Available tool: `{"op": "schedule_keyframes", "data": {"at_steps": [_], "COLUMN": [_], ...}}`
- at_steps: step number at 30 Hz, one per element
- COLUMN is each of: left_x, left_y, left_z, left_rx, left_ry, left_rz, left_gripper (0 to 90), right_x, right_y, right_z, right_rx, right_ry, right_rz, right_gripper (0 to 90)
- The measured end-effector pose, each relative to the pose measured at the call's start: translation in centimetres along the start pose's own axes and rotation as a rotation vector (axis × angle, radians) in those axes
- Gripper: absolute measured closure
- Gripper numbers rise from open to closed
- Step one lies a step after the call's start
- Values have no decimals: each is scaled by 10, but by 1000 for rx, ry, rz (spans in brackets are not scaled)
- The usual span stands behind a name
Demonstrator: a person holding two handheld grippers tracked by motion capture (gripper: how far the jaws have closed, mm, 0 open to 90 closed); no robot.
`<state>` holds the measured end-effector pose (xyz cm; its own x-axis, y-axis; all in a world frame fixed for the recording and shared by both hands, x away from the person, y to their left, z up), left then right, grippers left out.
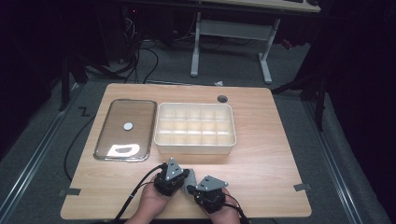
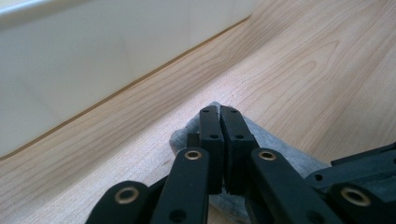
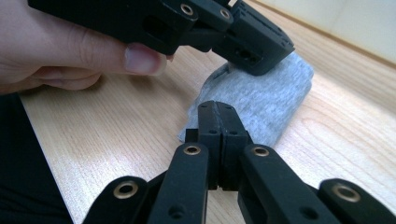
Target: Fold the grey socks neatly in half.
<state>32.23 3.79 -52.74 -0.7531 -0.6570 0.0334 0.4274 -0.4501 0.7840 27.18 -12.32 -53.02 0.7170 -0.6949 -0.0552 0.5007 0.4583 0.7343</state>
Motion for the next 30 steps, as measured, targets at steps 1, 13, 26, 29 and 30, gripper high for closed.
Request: {"op": "schedule_keyframes", "data": {"at_steps": [1,13,26,29,30], "left_x": [0,4,5,4,4], "left_y": [0,-1,-4,-5,-6], "left_z": [0,1,4,5,5], "left_rx": [1,10,25,28,28], "left_ry": [0,26,27,21,20], "left_rz": [-2,-5,18,25,26], "left_gripper": [885,884,878,875,874], "right_x": [1,13,25,26,26], "right_y": [-1,4,1,3,4], "right_z": [0,21,0,-3,-5], "right_rx": [0,83,39,37,35], "right_ry": [9,33,36,49,50], "right_rz": [-4,-73,-283,-303,-303], "right_gripper": [900,782,380,374,376]}}
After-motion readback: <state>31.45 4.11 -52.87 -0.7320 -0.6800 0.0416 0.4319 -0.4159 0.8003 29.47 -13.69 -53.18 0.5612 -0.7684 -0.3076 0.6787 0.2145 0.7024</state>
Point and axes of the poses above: each handheld gripper's, and its own axes: z roughly backward along the jaws, y roughly out of its top, x roughly to its right, the point moved 1 cm from there along -z, roughly forward along the jaws, and after that the axes turned 3 degrees about -x, right-handed, at the moved point
